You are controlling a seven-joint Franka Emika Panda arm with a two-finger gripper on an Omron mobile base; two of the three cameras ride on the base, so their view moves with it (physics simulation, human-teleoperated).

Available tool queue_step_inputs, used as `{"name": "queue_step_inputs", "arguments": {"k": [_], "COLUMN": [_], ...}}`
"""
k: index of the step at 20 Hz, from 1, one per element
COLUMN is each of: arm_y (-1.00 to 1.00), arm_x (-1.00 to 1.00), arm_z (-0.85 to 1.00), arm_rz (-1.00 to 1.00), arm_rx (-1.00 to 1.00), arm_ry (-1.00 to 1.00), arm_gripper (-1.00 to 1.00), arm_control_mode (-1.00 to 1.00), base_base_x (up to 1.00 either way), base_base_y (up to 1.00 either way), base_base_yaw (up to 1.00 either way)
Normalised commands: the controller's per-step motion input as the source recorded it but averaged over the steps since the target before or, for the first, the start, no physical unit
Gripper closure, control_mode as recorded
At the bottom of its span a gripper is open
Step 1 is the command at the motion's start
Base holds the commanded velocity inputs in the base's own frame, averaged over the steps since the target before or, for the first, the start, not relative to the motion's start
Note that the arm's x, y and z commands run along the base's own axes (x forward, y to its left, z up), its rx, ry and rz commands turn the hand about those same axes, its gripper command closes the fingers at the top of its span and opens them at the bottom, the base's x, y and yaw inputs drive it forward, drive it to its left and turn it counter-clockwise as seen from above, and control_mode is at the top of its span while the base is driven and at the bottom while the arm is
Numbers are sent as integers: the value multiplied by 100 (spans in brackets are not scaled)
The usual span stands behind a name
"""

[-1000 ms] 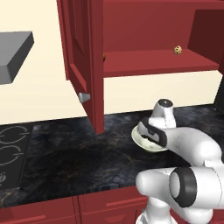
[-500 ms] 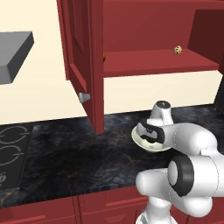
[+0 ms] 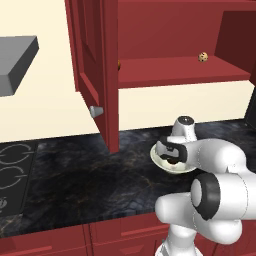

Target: Open the cabinet. Pick the orange and orange from the cabinet and place them into the bowl. Then close the cabinet.

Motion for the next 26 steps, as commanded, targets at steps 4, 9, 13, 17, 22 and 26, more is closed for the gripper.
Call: {"name": "queue_step_inputs", "arguments": {"k": [4,9,13,17,22,26], "arm_y": [0,-1,-6,-18,-9,0], "arm_x": [2,0,-5,-17,-49,-47], "arm_z": [-1,0,11,43,60,58], "arm_rz": [0,0,0,0,0,1], "arm_rx": [0,0,0,0,0,0], "arm_ry": [0,0,-4,-6,-9,-5], "arm_gripper": [-100,-100,-100,-100,-100,-100], "arm_control_mode": [-100,-100,-100,-100,-100,-100], "base_base_x": [0,0,0,0,0,0], "base_base_y": [0,0,0,0,0,0], "base_base_yaw": [0,0,0,0,0,0]}}
